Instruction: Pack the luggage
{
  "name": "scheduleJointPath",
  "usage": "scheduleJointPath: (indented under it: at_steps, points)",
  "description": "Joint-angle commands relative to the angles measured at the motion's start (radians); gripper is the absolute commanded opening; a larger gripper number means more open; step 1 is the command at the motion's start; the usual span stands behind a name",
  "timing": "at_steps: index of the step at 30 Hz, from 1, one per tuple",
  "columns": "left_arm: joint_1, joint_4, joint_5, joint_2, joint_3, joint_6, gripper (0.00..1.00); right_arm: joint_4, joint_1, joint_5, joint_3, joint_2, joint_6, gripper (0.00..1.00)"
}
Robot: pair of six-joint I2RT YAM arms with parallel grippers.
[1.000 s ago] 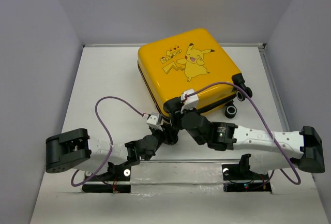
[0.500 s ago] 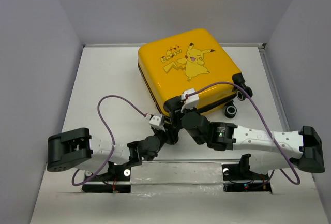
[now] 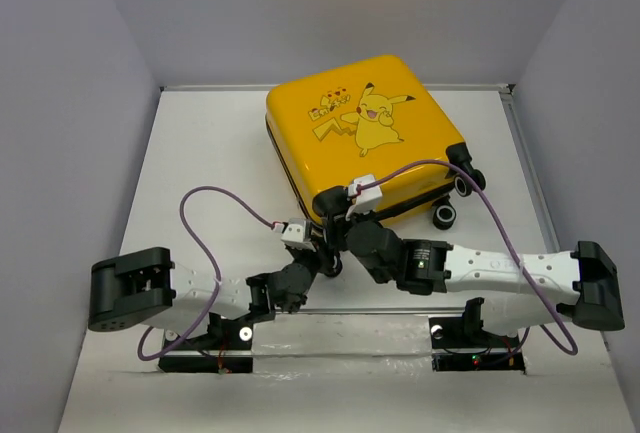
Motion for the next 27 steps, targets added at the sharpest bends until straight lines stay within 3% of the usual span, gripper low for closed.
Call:
scheduleJointPath:
  at_steps: [1,7,13,16,17,18,20,21,22,24,25,27]
  points:
    - [0.008,0.221,-0.146,-0.08,0.125,0.043,0.06,0.145,0.095,-0.181,0.017,0.015,0.107,0.07]
    - [0.008,0.109,-0.166,-0.115,0.09,0.011,0.06,0.145,0.095,-0.15,-0.019,-0.019,0.118,0.07]
    - [0.005,0.099,-0.043,-0.127,0.041,0.018,0.06,0.102,0.095,-0.117,-0.032,-0.058,0.113,0.07]
    - [-0.002,0.06,0.07,-0.205,-0.012,-0.017,0.06,0.059,0.095,-0.077,-0.044,-0.077,0.136,0.07]
    - [-0.002,0.032,0.094,-0.233,-0.018,-0.038,0.06,0.043,0.095,-0.066,-0.052,-0.088,0.145,0.1]
    - [-0.002,-0.077,0.132,-0.297,-0.013,-0.064,0.06,0.007,0.095,-0.054,-0.059,-0.113,0.164,0.23]
    - [-0.002,-0.22,0.187,-0.368,-0.015,-0.104,0.12,-0.039,0.095,-0.023,-0.088,-0.149,0.179,0.34]
    - [-0.002,-0.28,0.228,-0.445,-0.01,-0.127,0.21,-0.055,0.095,-0.018,-0.099,-0.192,0.188,0.38]
    - [-0.002,-0.362,0.242,-0.484,-0.003,-0.168,0.25,-0.069,0.095,-0.017,-0.111,-0.213,0.199,0.49]
    - [-0.002,-0.549,0.29,-0.611,0.01,-0.271,0.36,-0.113,0.095,-0.028,-0.144,-0.255,0.205,0.62]
    - [-0.002,-0.606,0.33,-0.65,0.02,-0.309,0.47,-0.128,0.095,-0.037,-0.153,-0.291,0.214,0.71]
    - [-0.002,-0.71,0.399,-0.752,0.03,-0.377,0.59,-0.156,0.095,-0.054,-0.188,-0.327,0.219,0.77]
